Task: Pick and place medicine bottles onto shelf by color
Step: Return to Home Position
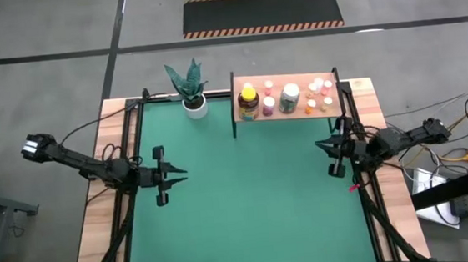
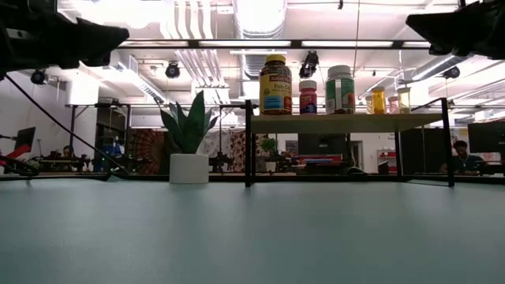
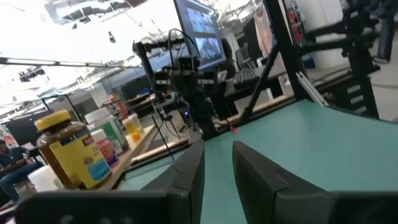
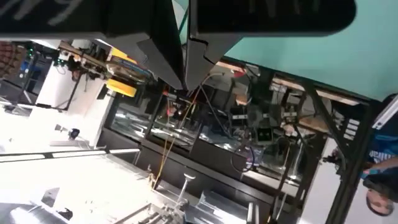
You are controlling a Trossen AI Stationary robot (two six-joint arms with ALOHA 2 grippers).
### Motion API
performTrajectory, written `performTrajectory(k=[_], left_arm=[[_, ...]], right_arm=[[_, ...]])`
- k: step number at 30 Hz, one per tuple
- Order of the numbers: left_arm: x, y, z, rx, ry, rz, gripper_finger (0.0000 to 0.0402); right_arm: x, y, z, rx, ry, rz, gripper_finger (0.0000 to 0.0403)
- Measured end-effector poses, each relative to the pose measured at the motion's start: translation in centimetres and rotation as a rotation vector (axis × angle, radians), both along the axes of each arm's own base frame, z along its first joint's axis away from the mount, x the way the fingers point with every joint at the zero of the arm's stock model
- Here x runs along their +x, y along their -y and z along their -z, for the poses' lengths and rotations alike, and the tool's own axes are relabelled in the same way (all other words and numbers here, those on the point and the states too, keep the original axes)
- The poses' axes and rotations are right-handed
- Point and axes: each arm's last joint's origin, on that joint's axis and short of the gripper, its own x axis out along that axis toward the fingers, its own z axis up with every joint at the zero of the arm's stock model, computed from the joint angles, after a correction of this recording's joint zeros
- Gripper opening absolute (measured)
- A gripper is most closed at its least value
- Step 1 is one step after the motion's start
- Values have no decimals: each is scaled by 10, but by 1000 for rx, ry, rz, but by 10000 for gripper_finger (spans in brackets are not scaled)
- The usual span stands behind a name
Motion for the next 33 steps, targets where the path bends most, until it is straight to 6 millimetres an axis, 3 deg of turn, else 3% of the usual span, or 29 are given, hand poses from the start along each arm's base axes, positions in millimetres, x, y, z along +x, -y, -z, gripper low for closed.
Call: performTrajectory(k=[14,33], left_arm=[[11,4,19,54,-155,1,66],[23,8,59,158,-455,1,66]], right_arm=[[5,-1,4,-15,-51,-2,9],[5,-1,4,-15,-53,-2,9]])
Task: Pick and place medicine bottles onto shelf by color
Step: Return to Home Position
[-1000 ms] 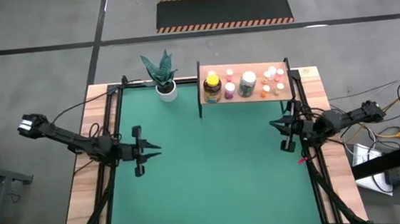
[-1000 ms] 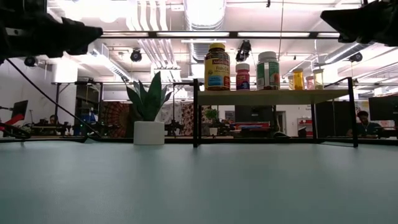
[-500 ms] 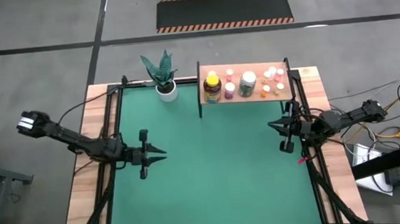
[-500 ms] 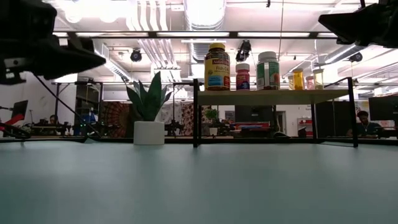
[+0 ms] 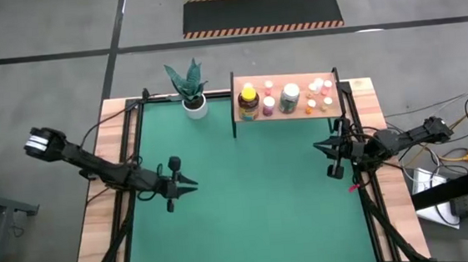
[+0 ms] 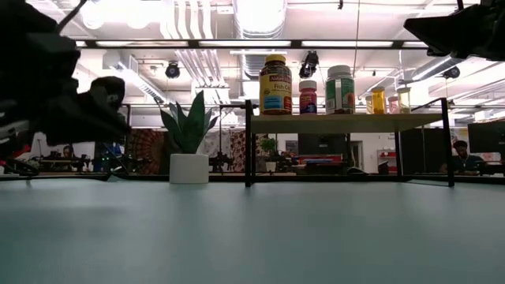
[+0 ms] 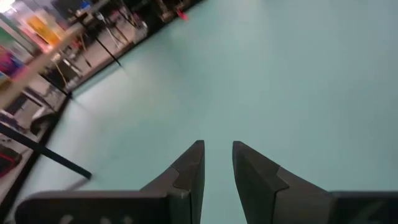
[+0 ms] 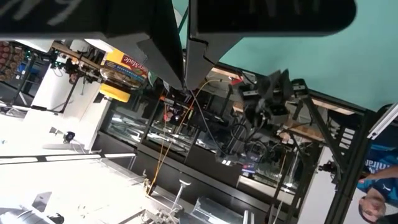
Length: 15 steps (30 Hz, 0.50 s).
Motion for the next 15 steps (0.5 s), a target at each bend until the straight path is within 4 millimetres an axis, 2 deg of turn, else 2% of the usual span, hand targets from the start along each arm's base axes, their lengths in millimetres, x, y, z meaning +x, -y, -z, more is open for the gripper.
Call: performTrajectory(k=[15], left_arm=[[1,0,33,80,-233,0,66]], right_arm=[[0,0,0,0,0,0,9]])
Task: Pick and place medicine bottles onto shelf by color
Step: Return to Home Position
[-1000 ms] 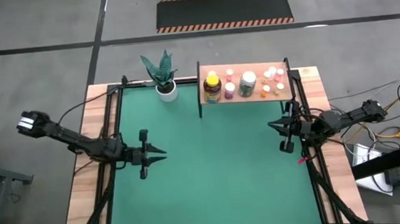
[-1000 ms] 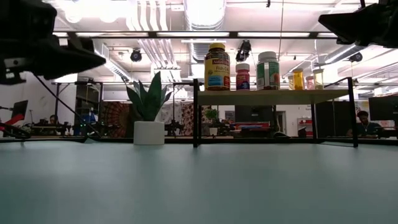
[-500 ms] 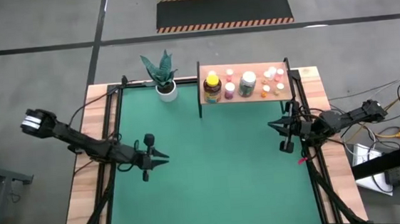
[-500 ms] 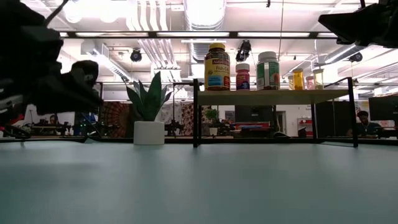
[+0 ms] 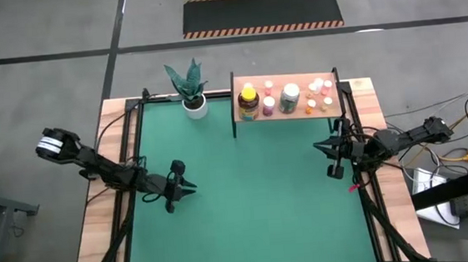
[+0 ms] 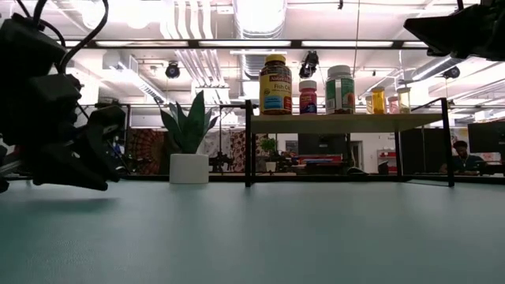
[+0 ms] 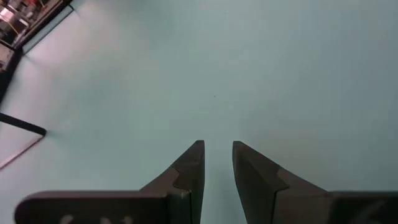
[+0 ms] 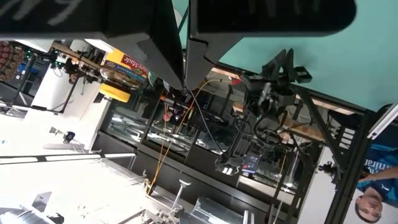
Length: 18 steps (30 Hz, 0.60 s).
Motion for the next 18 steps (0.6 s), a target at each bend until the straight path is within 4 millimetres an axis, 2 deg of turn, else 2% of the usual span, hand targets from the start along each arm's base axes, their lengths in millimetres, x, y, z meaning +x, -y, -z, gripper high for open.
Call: performTrajectory(k=[9,18], left_arm=[[-1,0,10,15,-70,0,66],[1,0,5,8,-27,5,66]], right_arm=[[0,0,0,0,0,0,9],[0,0,0,0,0,0,9]])
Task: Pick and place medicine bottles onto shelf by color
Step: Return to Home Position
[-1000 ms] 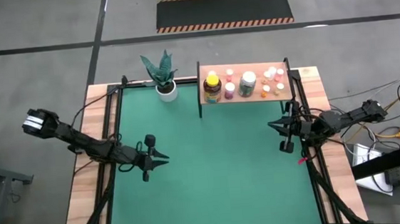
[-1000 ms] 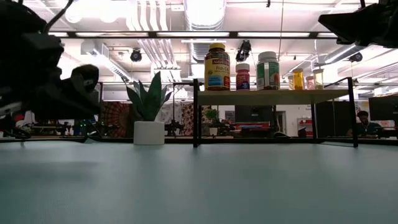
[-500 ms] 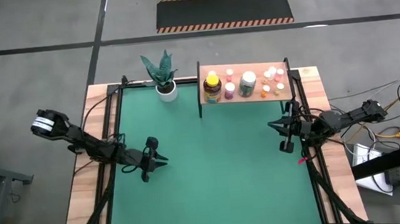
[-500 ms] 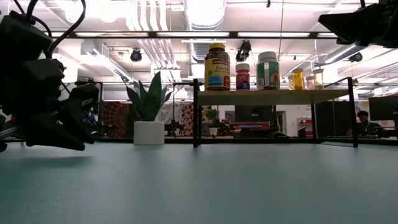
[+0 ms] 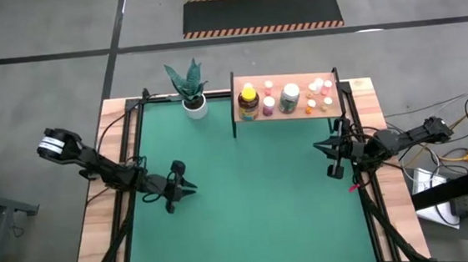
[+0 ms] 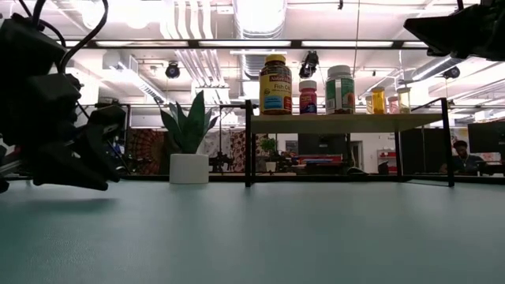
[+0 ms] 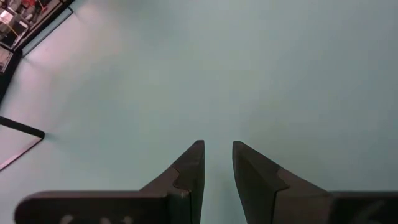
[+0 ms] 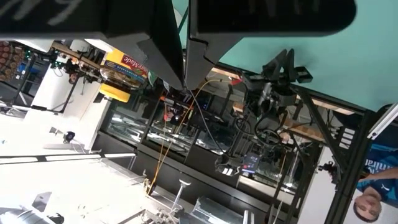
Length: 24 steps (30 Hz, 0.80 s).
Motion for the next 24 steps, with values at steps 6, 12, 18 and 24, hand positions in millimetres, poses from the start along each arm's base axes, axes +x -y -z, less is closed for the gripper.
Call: performTrajectory(k=[6,12,18,24], left_arm=[[5,1,-8,-10,67,-4,66],[11,3,-14,-24,97,-6,66],[13,4,-15,-30,102,-8,66],[13,4,-15,-32,102,-6,66]], right_arm=[[0,0,0,0,0,0,9],[0,0,0,0,1,-1,9],[0,0,0,0,1,-1,9],[0,0,0,0,1,-1,9]])
